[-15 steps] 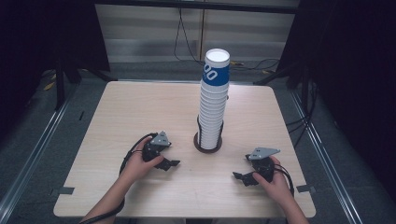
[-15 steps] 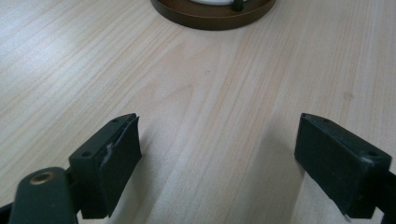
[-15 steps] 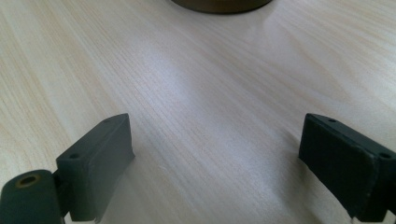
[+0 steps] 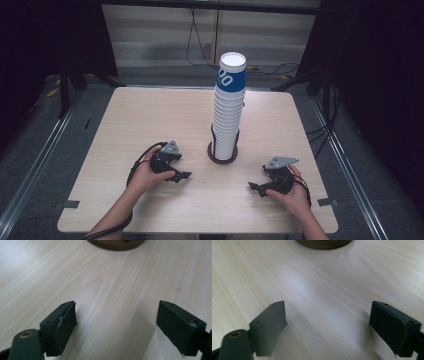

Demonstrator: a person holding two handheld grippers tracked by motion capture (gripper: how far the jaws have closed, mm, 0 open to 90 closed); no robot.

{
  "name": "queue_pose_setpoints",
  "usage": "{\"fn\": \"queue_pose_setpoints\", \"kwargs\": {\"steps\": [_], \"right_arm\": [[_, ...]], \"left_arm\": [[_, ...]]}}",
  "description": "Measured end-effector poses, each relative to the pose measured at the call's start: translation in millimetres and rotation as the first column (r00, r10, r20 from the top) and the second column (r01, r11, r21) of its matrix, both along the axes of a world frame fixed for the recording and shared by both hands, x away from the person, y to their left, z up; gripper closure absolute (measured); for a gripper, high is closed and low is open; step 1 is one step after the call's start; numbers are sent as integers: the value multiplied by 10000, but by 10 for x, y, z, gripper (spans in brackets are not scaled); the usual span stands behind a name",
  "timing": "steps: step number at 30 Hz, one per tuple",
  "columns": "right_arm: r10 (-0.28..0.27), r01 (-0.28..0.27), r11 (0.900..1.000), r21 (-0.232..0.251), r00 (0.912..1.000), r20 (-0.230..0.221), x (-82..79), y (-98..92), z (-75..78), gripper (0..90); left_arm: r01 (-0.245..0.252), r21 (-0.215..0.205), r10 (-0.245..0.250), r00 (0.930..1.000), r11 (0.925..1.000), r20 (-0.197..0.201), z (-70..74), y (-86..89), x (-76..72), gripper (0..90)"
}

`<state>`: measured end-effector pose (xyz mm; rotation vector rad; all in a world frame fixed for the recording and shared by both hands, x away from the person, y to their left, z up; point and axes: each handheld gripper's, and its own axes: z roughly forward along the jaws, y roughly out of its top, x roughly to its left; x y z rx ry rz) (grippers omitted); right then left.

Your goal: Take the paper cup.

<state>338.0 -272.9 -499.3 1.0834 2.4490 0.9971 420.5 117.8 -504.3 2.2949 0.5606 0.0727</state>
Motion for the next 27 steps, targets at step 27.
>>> {"fn": "queue_pose_setpoints", "kwargs": {"steps": [27], "right_arm": [[535, -657, 9887, 1348, 9943, 924, 419, 359, 942, 132]], "left_arm": [[215, 176, -208, 9989, 9996, -415, 1050, -138, 198, 163]]}}
